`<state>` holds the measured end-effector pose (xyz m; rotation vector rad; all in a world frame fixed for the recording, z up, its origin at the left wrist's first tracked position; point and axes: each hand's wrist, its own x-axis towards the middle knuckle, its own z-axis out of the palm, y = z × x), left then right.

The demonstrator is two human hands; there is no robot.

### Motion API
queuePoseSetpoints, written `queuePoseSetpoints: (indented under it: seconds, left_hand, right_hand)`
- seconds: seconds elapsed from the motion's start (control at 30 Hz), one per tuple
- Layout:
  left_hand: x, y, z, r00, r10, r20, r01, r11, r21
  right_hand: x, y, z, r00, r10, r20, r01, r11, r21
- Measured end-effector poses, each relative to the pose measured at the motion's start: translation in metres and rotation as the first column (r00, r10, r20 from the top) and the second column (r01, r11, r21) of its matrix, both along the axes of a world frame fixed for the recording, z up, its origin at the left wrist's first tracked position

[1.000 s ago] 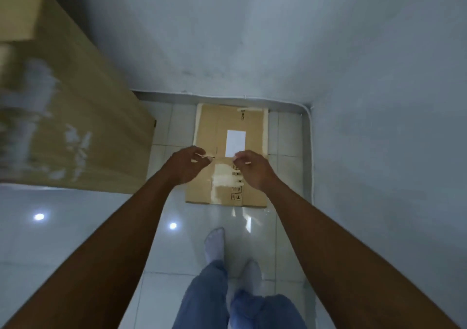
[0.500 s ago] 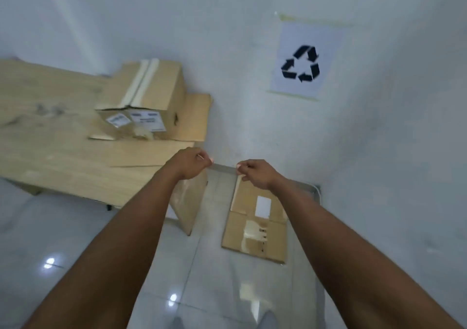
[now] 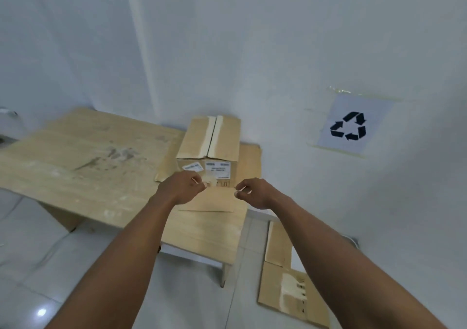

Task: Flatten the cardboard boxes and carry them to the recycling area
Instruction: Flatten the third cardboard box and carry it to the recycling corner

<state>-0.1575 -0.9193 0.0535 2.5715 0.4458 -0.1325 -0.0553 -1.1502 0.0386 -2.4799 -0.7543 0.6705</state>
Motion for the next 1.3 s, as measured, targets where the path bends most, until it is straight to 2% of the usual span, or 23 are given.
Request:
queuePoseSetpoints:
  seconds: [0.17,0.33,0.43,0.53,0.63,0.7,0.83,0.97,1.2,1.3]
  left_hand:
    - [0.026,0.042,-0.025,0.999,0.028,0.028,-0.027,0.999,-0.041]
    - [0.085,0.090,-0.056,0.998,0.005,0.062,-0.006,1.000,0.013]
    - [0.116,0.110,-0.076,0.998,-0.025,0.065,0.026,1.000,-0.008]
    - [0.135,0.122,-0.095,0.997,-0.035,0.070,0.039,0.998,-0.051]
    - [0.154,0.134,-0.106,0.991,-0.035,0.128,0.029,0.998,0.048]
    - [0.169,0.142,-0.111,0.991,-0.063,0.117,0.050,0.992,0.112]
    - [0.210,0.156,-0.114,0.994,-0.093,0.055,0.089,0.993,0.081]
    - [0.248,0.160,-0.109,0.988,-0.138,-0.068,0.141,0.989,0.036]
    - [0.286,0.151,-0.100,0.968,-0.205,-0.145,0.217,0.974,0.072]
    - [0.293,0.153,-0.093,0.950,-0.223,-0.217,0.226,0.974,-0.012]
  right_hand:
    - [0.045,0.052,-0.017,0.997,-0.067,0.033,0.064,0.996,0.065]
    - [0.105,0.108,-0.050,0.977,-0.201,0.069,0.188,0.969,0.160]
    - [0.133,0.138,-0.068,0.915,-0.394,0.091,0.367,0.904,0.221]
    - [0.153,0.160,-0.087,0.861,-0.484,0.154,0.449,0.867,0.215]
    - [0.161,0.178,-0.098,0.820,-0.546,0.174,0.507,0.833,0.221]
    - [0.157,0.187,-0.108,0.806,-0.557,0.203,0.530,0.830,0.174]
    - [0.149,0.195,-0.122,0.752,-0.544,0.371,0.556,0.827,0.085]
    - [0.155,0.197,-0.117,0.769,-0.554,0.319,0.572,0.819,0.042]
    - [0.156,0.205,-0.109,0.800,-0.529,0.283,0.582,0.799,-0.150]
    - [0.158,0.206,-0.104,0.814,-0.523,0.253,0.573,0.794,-0.203]
